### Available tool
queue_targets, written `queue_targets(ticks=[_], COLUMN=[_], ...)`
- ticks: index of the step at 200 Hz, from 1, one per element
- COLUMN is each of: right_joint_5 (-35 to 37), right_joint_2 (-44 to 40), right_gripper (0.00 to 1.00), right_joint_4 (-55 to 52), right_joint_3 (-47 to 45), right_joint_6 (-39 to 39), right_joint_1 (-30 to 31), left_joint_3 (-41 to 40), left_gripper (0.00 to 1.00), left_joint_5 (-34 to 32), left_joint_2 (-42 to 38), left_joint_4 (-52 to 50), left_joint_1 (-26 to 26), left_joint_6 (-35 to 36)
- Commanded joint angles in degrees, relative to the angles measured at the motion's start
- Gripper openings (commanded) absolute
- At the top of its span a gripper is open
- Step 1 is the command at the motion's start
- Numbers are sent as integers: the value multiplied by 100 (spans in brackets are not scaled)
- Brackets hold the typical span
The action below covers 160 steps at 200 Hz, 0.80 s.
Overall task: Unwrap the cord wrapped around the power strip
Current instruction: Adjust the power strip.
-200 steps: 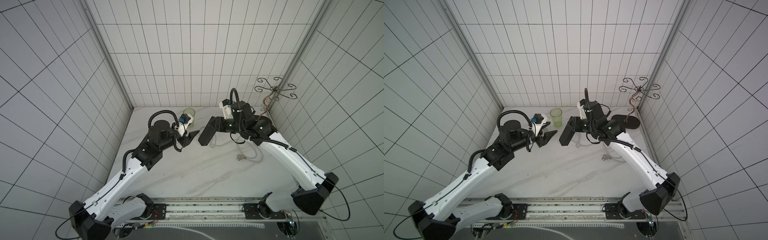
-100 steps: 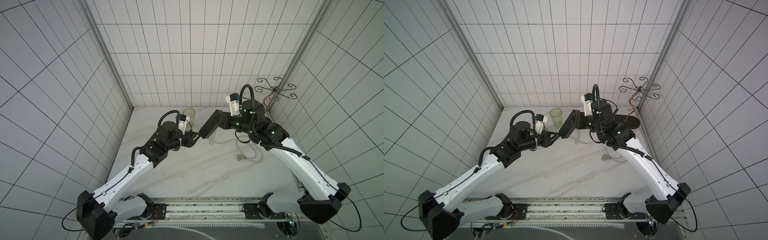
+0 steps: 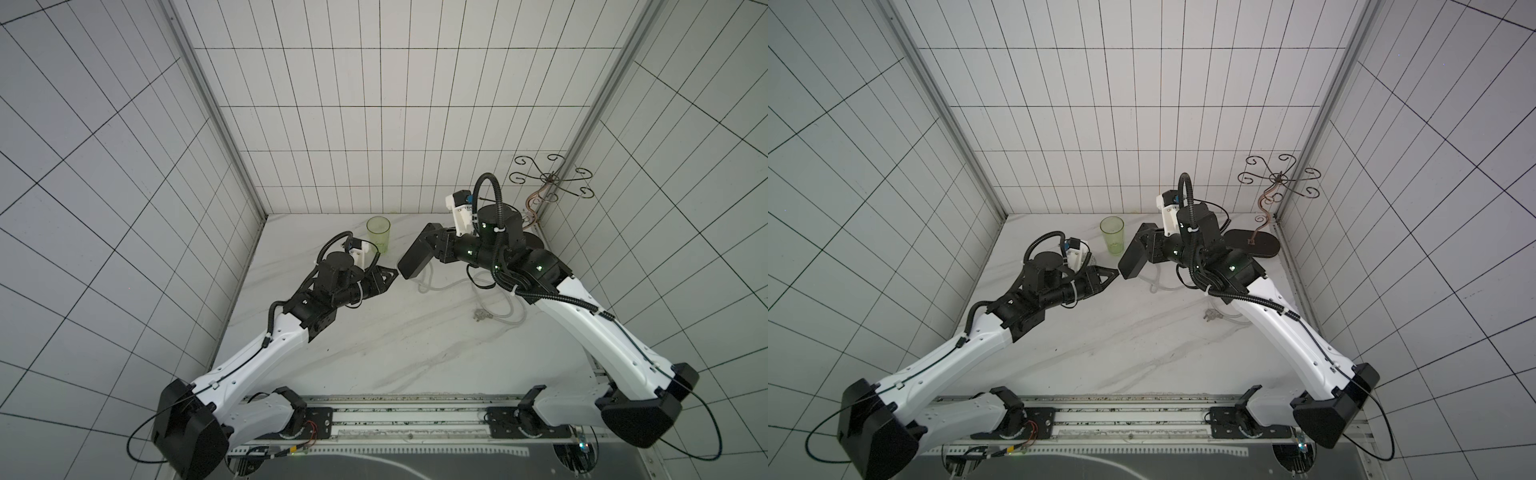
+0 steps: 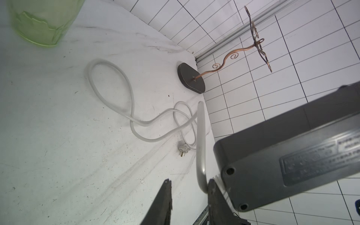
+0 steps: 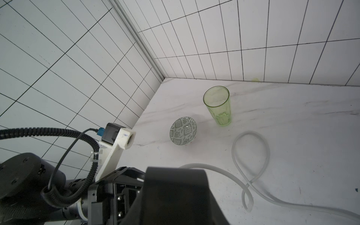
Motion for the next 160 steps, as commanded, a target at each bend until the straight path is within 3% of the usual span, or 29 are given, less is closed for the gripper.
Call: queue_targets(ticks=[1, 22, 40, 72, 98, 108, 126, 160], right_joint_5=[-359, -542, -532, 2, 32, -57, -282, -591], right_joint_2=[-500, -587, -635, -577, -529, -513, -512, -574], right_gripper=[0, 0, 0, 0, 0, 0, 0, 0], right_joint_4=[803, 985, 1121, 857, 678, 665, 730, 995], right_joint_3=[-469, -698, -801, -680, -627, -624, -660, -805], right_joint_6=[-398, -619, -651, -709, -750, -791, -880, -1078], right_joint_1=[225, 266, 293, 293, 292, 300, 301, 347], left_joint_3=[-304, -142, -73, -107, -242, -306, -65, 559], left_gripper=[36, 43, 43, 45, 49, 53, 68, 69], left_joint_5=[-383, -51, 52, -927, -1493, -1229, -356, 206], left_joint_2=[-46, 94, 181, -354, -753, -789, -516, 177], left_joint_4=[250, 375, 273, -68, 40, 346, 523, -171], left_joint_1=[158, 148, 149, 149, 155, 187, 177, 177], left_joint_6=[-511, -282, -156, 198, 449, 522, 756, 1029])
